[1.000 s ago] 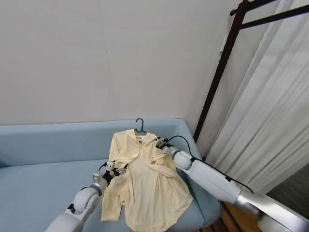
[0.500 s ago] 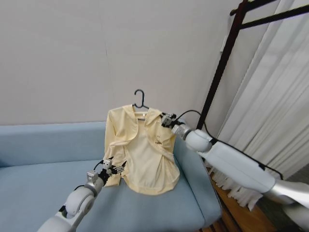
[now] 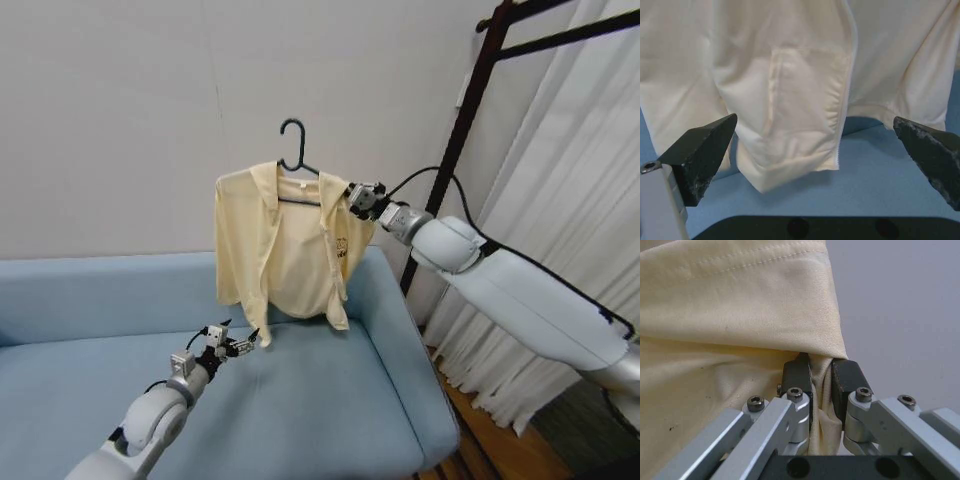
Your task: Pick up the clothes from the sofa and hang them on the clothes hanger.
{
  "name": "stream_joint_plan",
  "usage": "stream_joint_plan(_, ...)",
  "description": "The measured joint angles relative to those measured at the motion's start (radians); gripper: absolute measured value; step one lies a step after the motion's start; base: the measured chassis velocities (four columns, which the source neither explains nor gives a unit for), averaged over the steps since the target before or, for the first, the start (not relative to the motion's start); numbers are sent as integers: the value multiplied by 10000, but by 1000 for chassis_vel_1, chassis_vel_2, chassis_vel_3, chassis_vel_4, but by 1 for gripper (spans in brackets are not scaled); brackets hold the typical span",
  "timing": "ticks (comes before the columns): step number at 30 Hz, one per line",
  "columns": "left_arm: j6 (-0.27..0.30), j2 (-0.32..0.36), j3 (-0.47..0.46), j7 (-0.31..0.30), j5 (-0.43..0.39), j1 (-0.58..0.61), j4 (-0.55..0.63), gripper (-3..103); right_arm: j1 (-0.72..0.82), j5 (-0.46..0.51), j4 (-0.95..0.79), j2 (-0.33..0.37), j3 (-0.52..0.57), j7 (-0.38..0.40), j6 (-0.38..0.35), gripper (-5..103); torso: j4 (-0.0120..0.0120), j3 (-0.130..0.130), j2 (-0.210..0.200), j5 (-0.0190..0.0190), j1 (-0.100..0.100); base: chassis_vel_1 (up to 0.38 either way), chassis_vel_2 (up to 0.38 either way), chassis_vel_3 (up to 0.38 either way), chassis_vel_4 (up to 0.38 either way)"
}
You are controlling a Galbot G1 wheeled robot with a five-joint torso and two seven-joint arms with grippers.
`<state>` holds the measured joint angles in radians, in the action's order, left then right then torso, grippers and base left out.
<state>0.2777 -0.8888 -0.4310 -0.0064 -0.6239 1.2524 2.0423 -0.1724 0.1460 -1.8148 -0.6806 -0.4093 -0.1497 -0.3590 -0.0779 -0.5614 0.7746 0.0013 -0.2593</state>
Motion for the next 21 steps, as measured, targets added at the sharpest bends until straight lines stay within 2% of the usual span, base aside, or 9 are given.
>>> stream_joint_plan(7,-46,413,-198,-83,-502,-139,331,100,214,-435,157,170,-82,228,611,9,-1,0,-1,2,0,0,0,0,0)
stream_joint_plan(12,-31,1093,-766,7,-1516,-389,859,100,220,-417,359,210,35,335,1022,9,-1,0,0,1,0,0,0,0,0)
stream_joint_plan(18,348,2160,-1763,109,-2569,-519,1908,100,362,-283,391,420,282,519,1570,9,2,0,-1,6,0,0,0,0,0)
stream_joint_plan(21,464,2222,-1925,60,-2703,-414,2272,100,366,-431,238,657,406,331,1566,9,2,1,-1,0,0,0,0,0,0)
